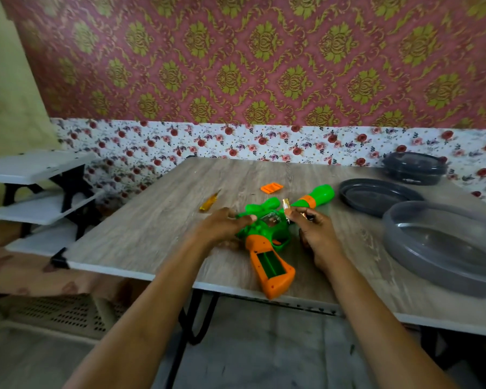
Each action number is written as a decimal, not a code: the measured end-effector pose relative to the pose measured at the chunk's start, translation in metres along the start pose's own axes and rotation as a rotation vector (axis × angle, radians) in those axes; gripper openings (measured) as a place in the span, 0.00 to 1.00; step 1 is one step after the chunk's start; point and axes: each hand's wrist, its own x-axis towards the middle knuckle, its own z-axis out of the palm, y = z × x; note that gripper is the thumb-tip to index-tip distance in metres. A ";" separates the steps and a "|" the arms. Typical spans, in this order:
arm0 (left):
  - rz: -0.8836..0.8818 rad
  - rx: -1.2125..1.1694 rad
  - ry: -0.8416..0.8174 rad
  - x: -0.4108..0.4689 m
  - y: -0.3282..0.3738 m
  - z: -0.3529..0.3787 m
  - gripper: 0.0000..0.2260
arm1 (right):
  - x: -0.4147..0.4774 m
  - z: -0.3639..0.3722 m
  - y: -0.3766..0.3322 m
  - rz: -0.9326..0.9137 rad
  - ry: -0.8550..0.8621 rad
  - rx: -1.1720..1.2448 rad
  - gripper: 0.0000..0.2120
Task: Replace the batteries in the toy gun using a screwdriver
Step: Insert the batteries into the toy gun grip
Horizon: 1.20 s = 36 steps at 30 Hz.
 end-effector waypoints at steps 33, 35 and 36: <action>0.201 -1.060 0.253 0.102 0.036 0.036 0.11 | 0.064 -0.004 -0.011 -0.316 0.089 0.060 0.09; 0.200 -1.083 0.285 0.109 0.029 0.039 0.08 | 0.068 -0.007 0.000 -0.375 0.097 0.042 0.08; 0.192 -1.086 0.295 0.115 0.026 0.040 0.10 | 0.070 -0.009 0.006 -0.385 0.104 0.050 0.09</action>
